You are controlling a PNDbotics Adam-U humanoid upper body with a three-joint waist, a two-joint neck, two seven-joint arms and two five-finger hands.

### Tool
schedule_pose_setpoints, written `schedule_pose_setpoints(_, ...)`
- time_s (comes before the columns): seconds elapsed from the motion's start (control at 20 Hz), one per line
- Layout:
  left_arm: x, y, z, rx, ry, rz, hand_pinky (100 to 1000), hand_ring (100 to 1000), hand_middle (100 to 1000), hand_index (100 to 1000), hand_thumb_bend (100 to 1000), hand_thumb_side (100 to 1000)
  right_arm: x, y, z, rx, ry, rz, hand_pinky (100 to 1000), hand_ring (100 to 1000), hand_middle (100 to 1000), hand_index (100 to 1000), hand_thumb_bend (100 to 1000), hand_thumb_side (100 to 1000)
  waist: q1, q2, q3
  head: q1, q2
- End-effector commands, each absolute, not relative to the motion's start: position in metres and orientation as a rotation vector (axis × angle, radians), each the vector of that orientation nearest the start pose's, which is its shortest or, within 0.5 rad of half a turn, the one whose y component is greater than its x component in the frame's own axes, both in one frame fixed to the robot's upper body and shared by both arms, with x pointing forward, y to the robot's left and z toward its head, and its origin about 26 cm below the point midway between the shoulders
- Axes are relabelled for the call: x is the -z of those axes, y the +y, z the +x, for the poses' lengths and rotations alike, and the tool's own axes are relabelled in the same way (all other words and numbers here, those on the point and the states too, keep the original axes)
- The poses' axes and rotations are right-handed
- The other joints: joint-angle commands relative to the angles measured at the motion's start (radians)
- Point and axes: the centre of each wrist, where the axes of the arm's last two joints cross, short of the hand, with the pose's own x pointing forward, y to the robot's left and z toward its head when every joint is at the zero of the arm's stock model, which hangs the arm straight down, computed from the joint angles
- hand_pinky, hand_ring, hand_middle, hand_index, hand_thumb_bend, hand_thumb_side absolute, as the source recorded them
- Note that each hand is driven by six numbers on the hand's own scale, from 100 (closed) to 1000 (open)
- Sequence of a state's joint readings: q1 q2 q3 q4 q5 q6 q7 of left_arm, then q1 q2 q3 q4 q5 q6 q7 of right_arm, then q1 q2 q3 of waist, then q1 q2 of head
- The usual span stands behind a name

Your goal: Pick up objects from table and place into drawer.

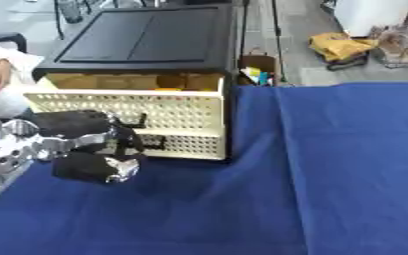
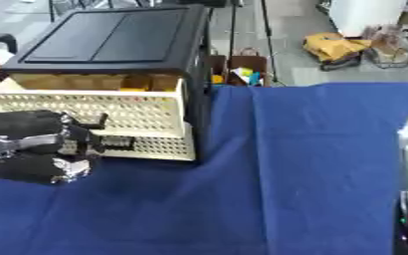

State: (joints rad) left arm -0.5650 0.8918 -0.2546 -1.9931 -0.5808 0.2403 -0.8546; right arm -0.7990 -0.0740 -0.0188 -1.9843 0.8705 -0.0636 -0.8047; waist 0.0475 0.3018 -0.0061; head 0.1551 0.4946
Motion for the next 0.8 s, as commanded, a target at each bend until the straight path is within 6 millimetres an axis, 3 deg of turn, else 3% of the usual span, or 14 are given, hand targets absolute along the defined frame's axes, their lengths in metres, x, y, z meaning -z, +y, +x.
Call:
schedule_pose_setpoints(0.05,-0.3019,0.2636,0.2988,1.725,-1.251,0.868,100,163,558,844,100,1000,-0.3339,-0.1704,0.3061,-0.641,2.79,1.074,651,742,522,614,100,853,0.001,-0.016,0.0,0.005,-0.011)
schedule_pose_setpoints(0.8,-0.3069,0.2601,0.2991,1.637,-1.269,0.91,100,155,557,846,100,1000,-0.3347,-0.1711,0.3061,-0.642,2.795,1.076,653,744,519,612,100,841,0.003,-0.009,-0.01,0.01,-0.018)
